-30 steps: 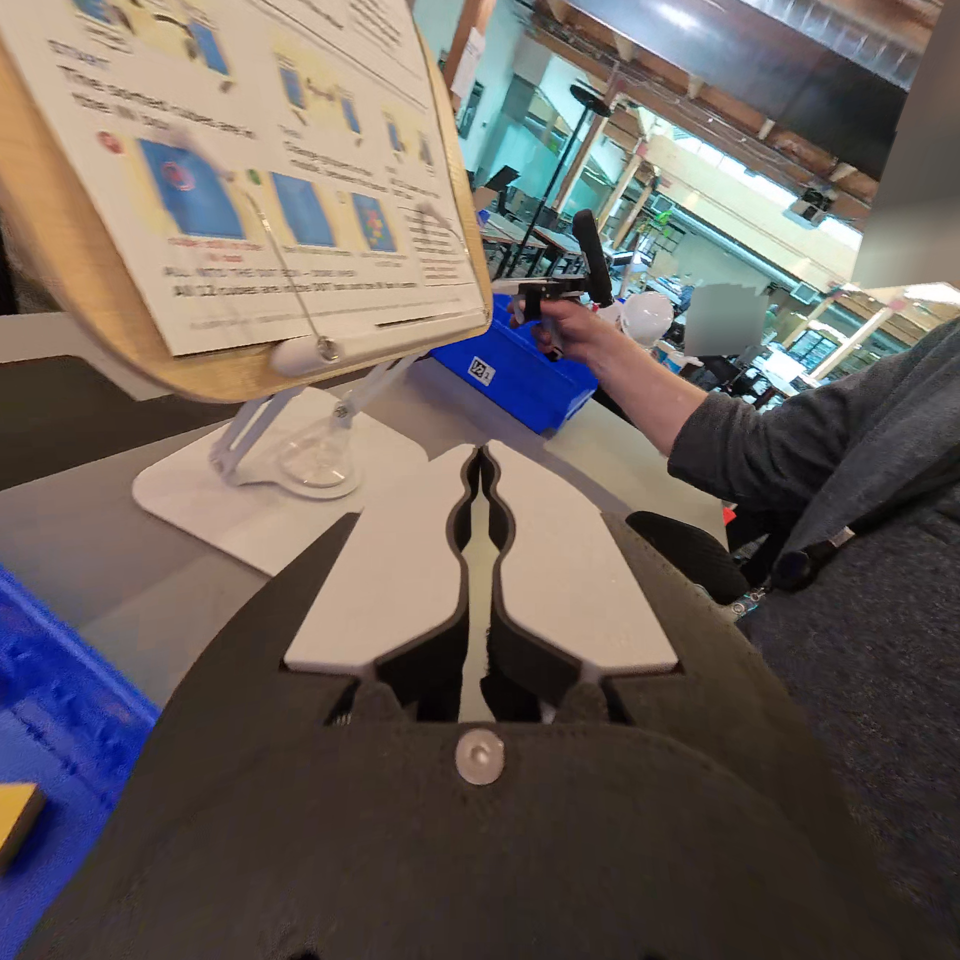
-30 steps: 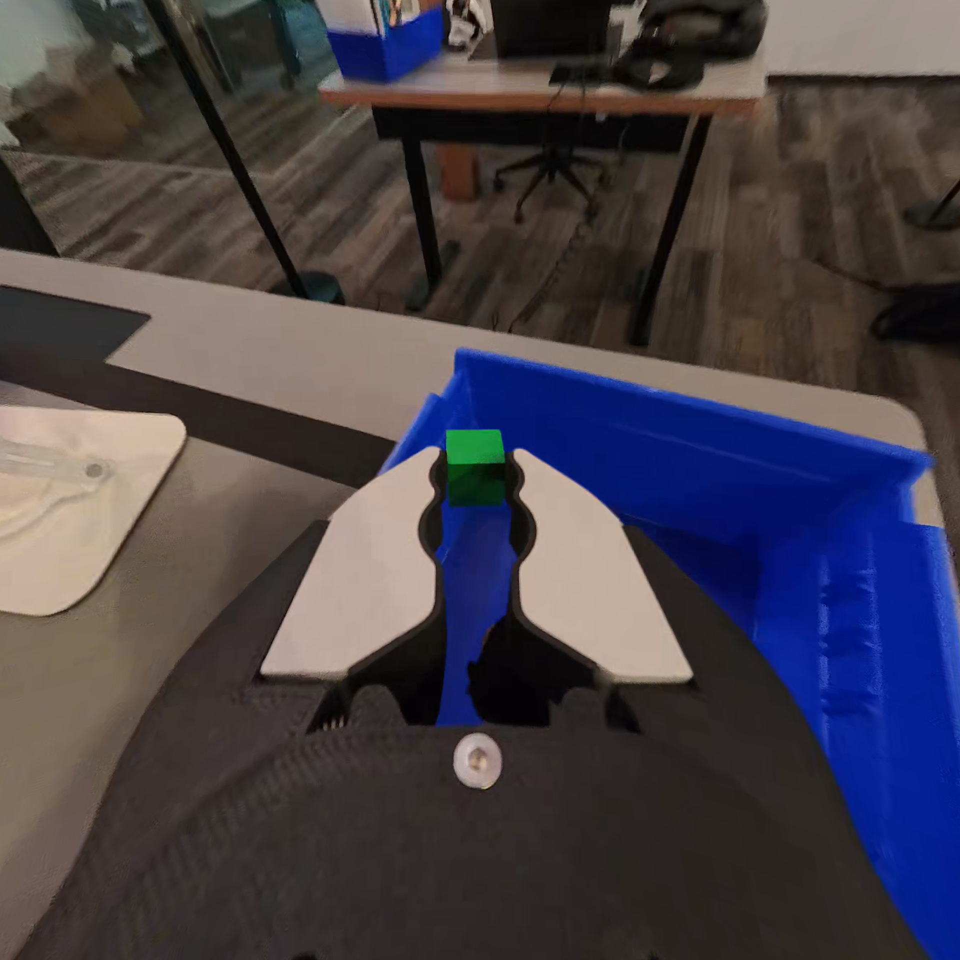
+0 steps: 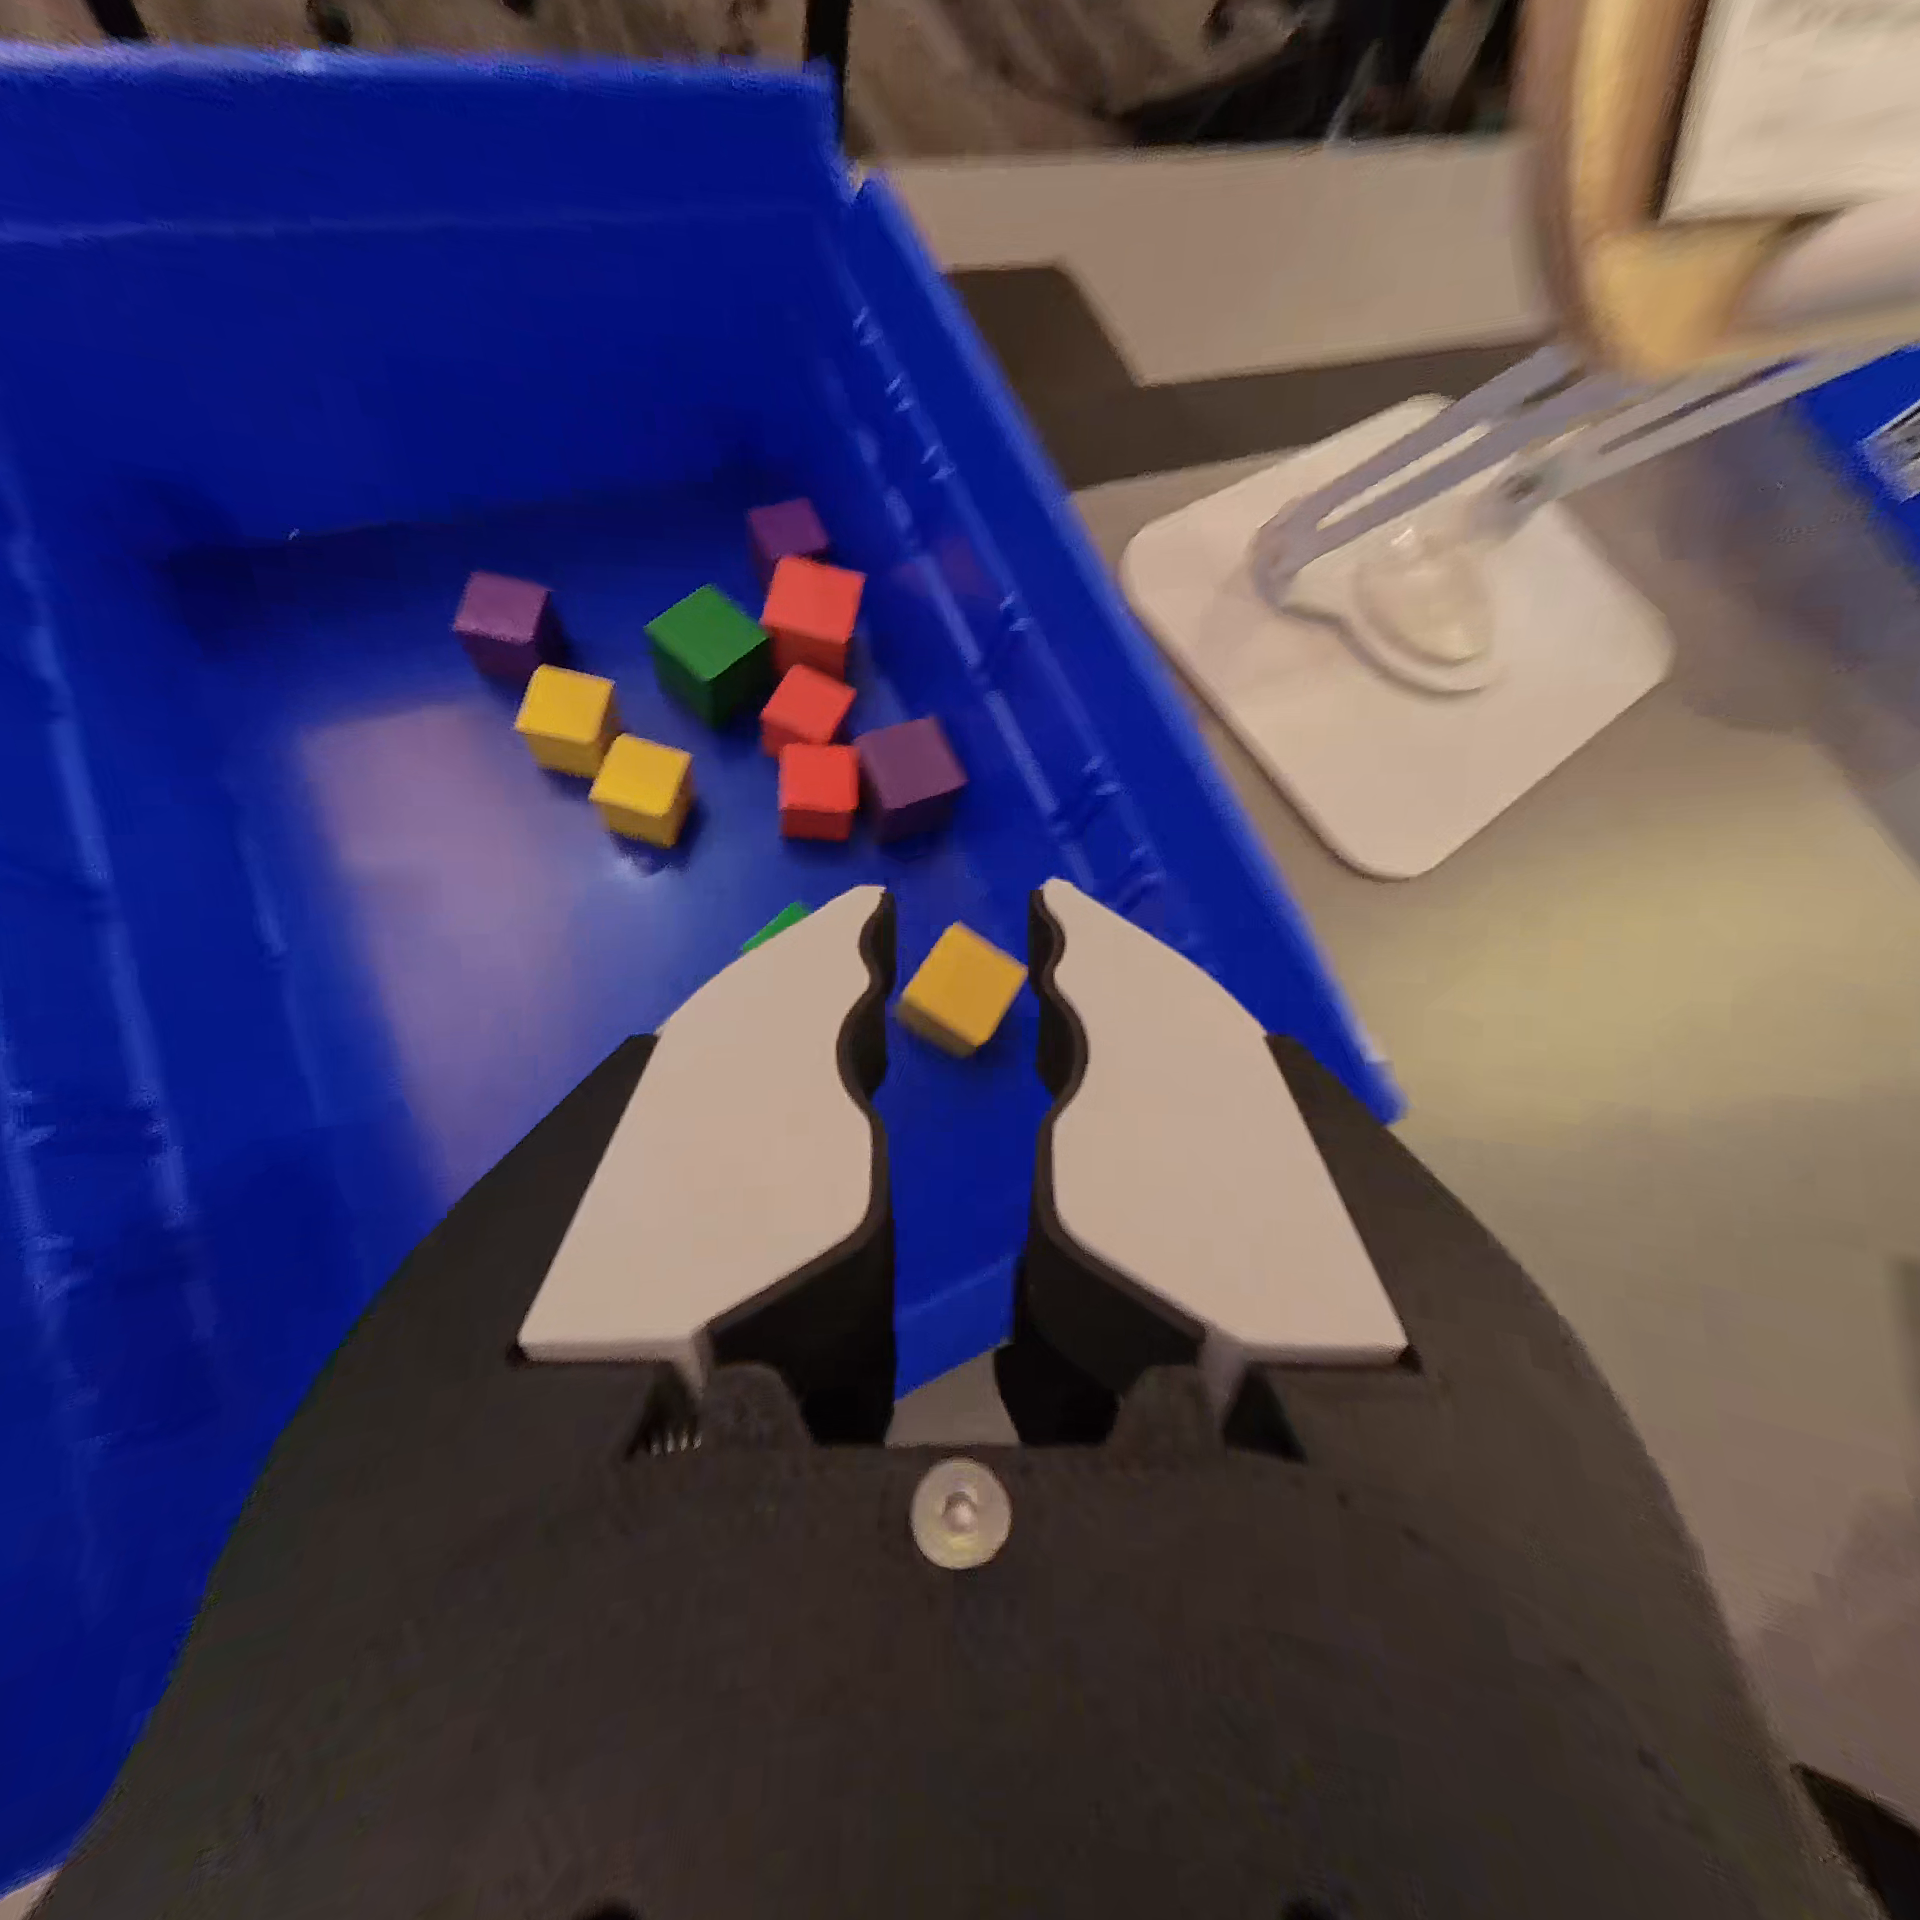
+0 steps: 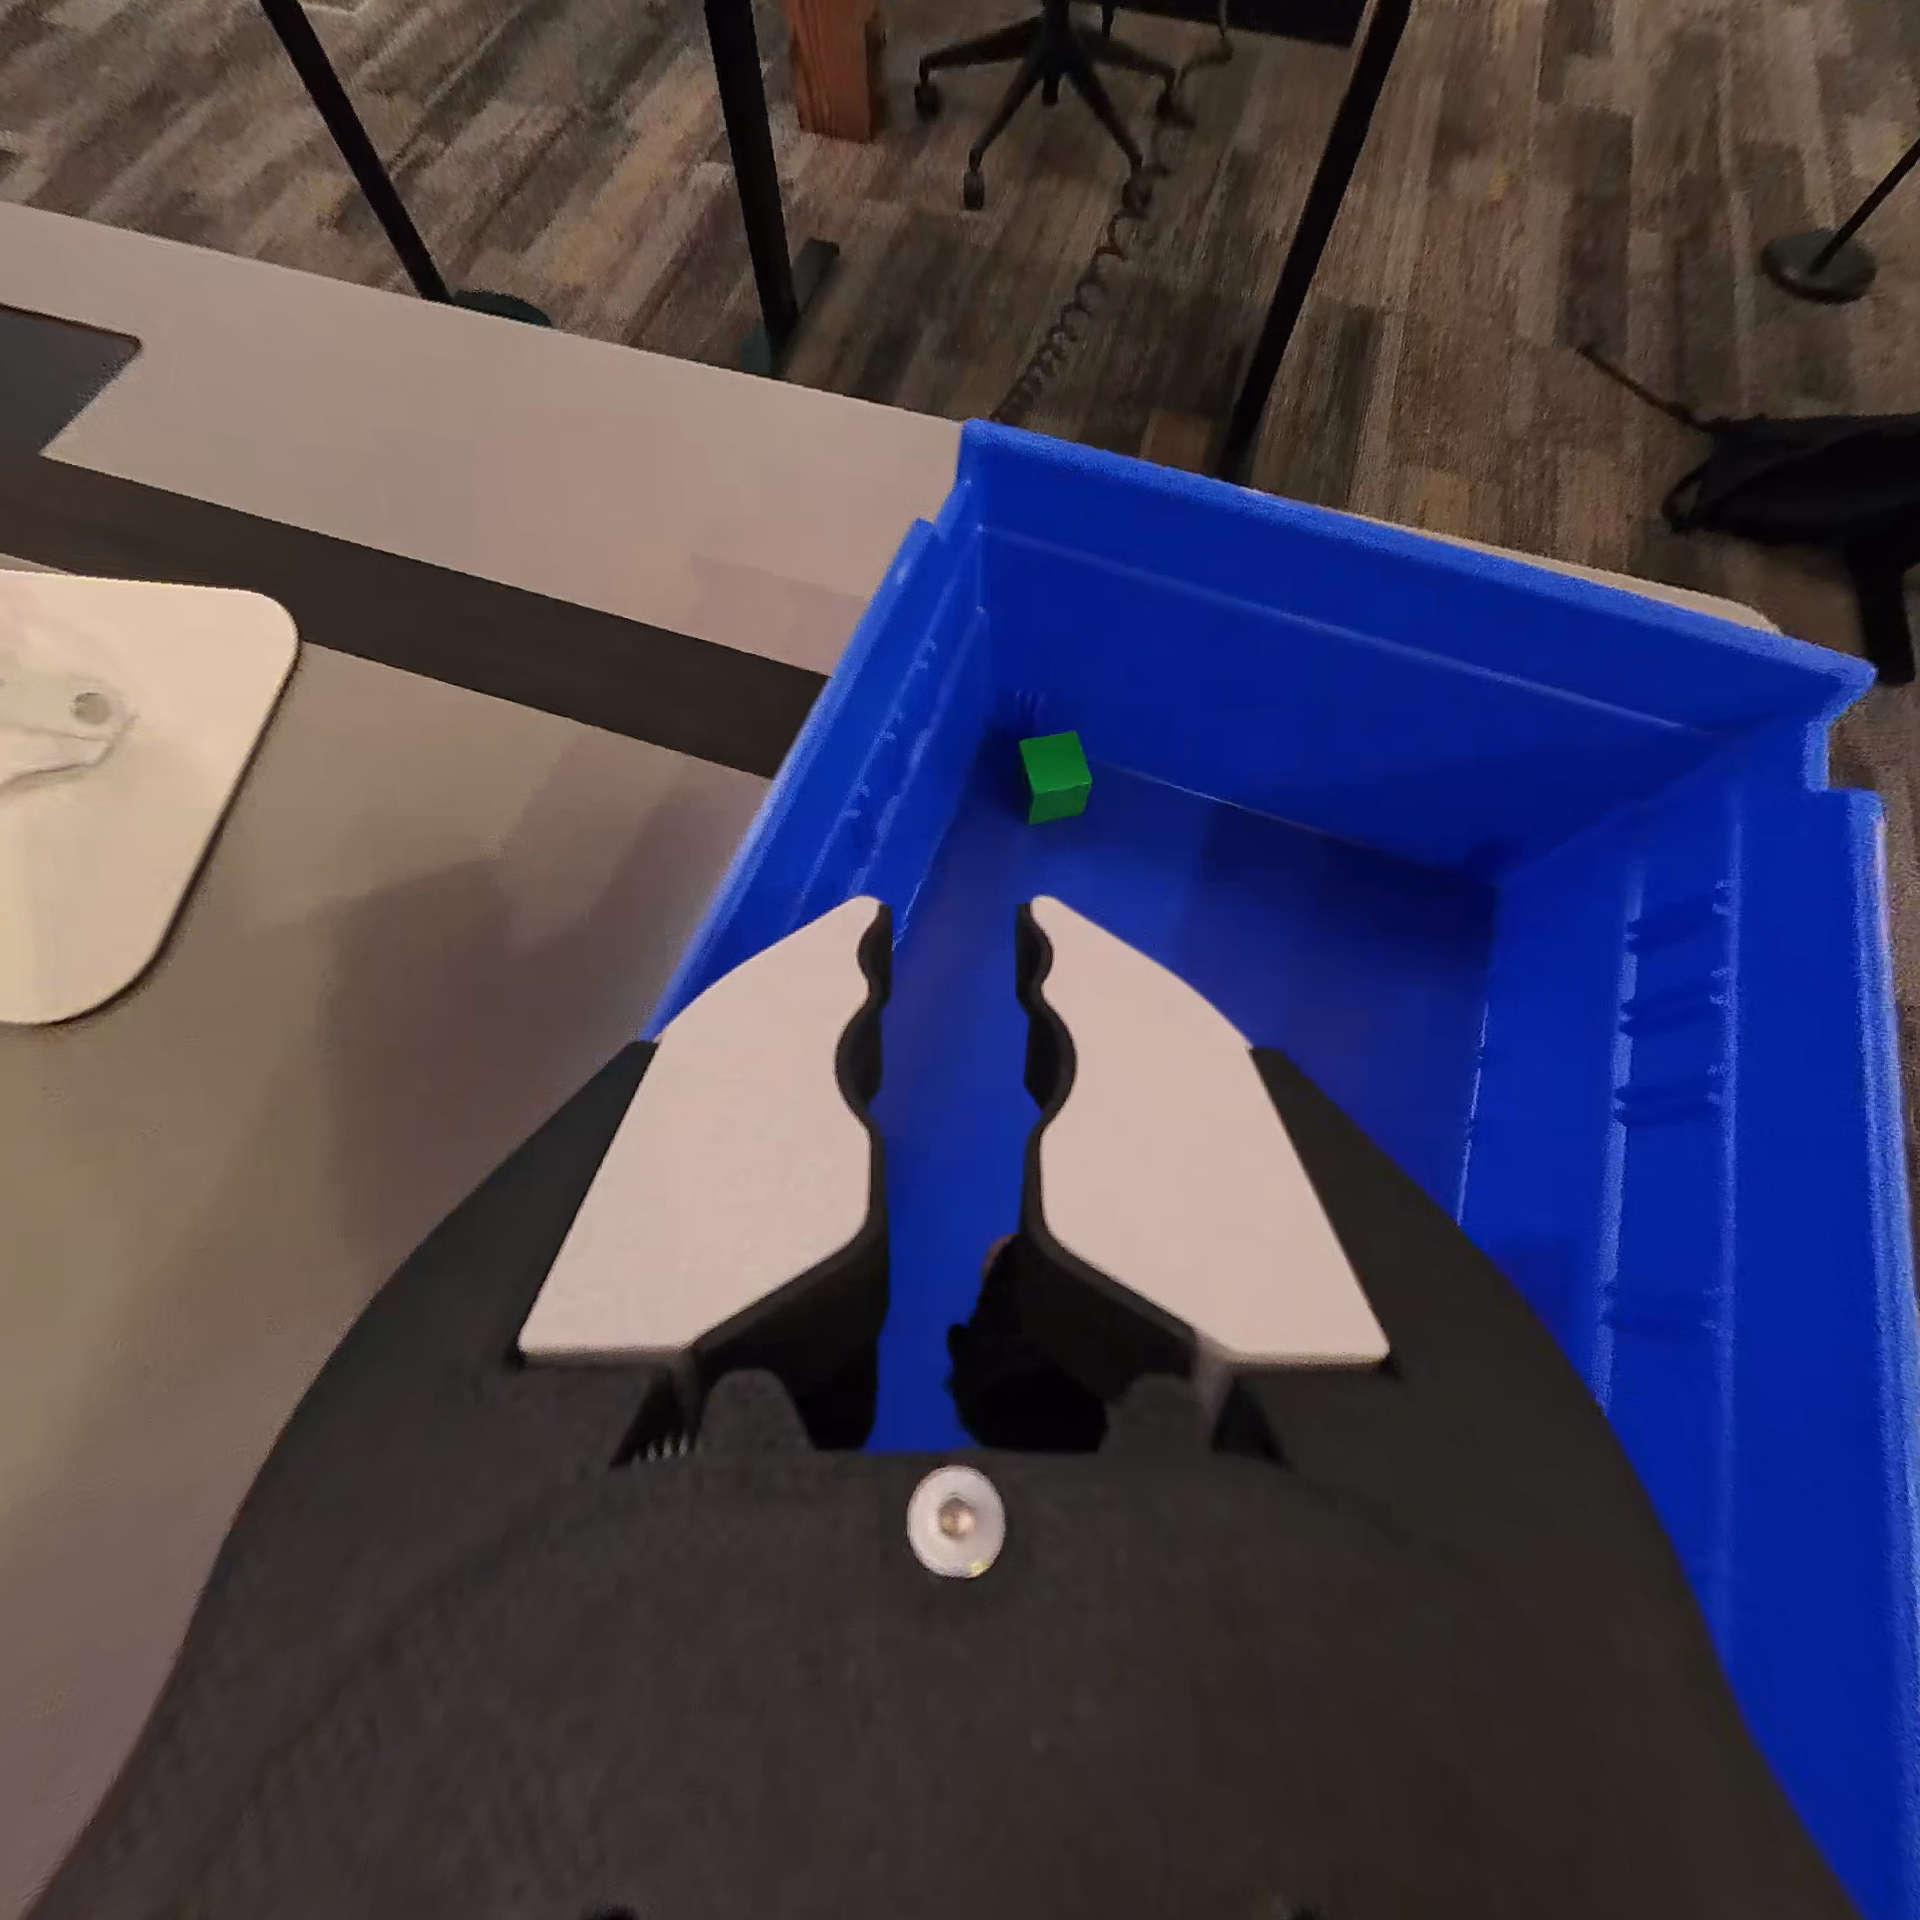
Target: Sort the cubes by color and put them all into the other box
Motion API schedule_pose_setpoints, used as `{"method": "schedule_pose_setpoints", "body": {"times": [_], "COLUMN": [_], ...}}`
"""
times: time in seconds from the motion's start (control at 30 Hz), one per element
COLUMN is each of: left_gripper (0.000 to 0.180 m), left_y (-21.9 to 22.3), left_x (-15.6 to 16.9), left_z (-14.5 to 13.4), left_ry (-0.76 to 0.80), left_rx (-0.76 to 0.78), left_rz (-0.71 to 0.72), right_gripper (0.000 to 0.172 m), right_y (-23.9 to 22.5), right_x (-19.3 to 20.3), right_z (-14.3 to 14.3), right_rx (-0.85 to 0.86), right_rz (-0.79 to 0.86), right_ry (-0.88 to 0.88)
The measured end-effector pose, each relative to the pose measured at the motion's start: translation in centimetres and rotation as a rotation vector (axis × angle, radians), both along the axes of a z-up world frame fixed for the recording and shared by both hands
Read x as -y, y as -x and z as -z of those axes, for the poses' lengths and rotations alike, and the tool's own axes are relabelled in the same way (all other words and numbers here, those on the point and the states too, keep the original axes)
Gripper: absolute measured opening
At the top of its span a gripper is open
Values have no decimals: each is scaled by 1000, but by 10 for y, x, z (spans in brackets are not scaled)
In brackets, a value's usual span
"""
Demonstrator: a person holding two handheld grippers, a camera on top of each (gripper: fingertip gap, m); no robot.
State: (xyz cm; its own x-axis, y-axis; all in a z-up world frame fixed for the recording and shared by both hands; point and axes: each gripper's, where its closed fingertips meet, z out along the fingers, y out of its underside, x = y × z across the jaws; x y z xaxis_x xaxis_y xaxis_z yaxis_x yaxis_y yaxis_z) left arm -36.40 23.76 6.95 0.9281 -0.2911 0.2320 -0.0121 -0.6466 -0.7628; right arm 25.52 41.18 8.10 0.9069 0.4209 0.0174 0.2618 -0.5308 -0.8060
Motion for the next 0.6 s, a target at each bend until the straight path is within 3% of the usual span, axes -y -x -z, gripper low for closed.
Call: {"method": "schedule_pose_setpoints", "body": {"times": [0.1, 0.2, 0.33, 0.6], "left_gripper": [31, 31, 29, 29], "left_y": [19, 18, 27, 28], "left_x": [-2, -7, -12, -19], "left_z": [22, 37, 60, 88], "left_ry": [94, 141, 215, 287], "left_rx": [-148, -209, -409, -517], "left_rz": [17, 129, 288, 447], "right_gripper": [22, 22, 22, 22], "right_y": [11, 19, 32, 49], "right_x": [17, 26, 32, 38], "right_z": [-10, -18, -25, -33], "right_rx": [-30, -2, -3, 30], "right_rz": [-24, -44, -79, -112], "right_ry": [-16, -41, -49, -72]}}
